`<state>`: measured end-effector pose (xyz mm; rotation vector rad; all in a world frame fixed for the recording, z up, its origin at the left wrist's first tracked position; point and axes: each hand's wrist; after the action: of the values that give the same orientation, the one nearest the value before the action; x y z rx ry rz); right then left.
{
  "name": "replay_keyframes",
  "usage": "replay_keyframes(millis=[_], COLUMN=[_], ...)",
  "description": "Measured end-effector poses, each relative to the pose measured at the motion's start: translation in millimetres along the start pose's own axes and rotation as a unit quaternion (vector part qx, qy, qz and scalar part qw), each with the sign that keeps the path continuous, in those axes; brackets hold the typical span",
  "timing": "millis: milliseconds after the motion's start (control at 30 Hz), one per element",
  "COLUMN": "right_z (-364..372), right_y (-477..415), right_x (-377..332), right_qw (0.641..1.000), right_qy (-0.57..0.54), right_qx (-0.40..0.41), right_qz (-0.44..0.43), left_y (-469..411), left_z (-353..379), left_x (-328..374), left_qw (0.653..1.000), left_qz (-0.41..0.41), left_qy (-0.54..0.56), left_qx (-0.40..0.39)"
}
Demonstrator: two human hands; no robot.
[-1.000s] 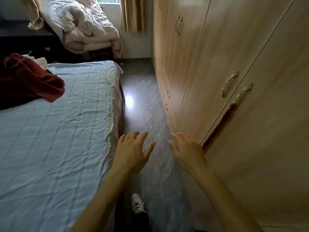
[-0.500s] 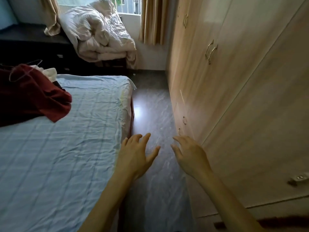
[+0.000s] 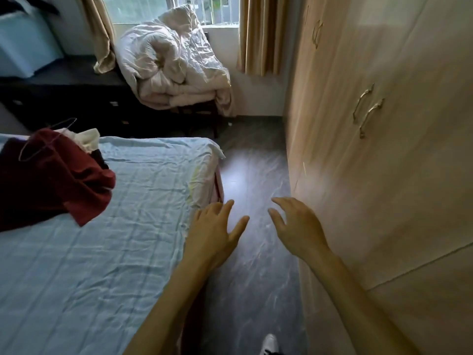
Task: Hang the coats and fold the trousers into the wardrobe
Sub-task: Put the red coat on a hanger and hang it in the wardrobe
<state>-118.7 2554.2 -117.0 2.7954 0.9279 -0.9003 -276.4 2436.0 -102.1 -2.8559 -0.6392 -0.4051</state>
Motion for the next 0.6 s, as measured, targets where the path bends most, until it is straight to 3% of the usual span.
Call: replay_keyframes(millis=[333,467,600], right_z=[9,30,42], right_y=[-175,-248,-330], right_x=[36,49,54], right_qw=[0.999,0.998,0.996], right_qy=[-0.001,0.02,0.061], right_qx=[-0.03,-0.053,-0.053], right_qz=[-0.025,-0.03,-0.028], left_y=[-163,-235,-312], left_z=[25,41,62], left_x=[-5,-30,-64], left_qw=[0.998,0.996,0.994], left_qz=[-0.05,-0.063,-0.079], left_qy=[0.014,0.052,0.075], left_qx=[0.02,0.042,0.014])
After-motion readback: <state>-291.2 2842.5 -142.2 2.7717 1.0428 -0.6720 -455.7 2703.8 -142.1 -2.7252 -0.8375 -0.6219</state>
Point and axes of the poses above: each hand's wrist, its own y-axis away from the middle knuckle, its own z-axis out of the palm, x = y × z, and after that the axes turned 3 degrees about x, right-handed
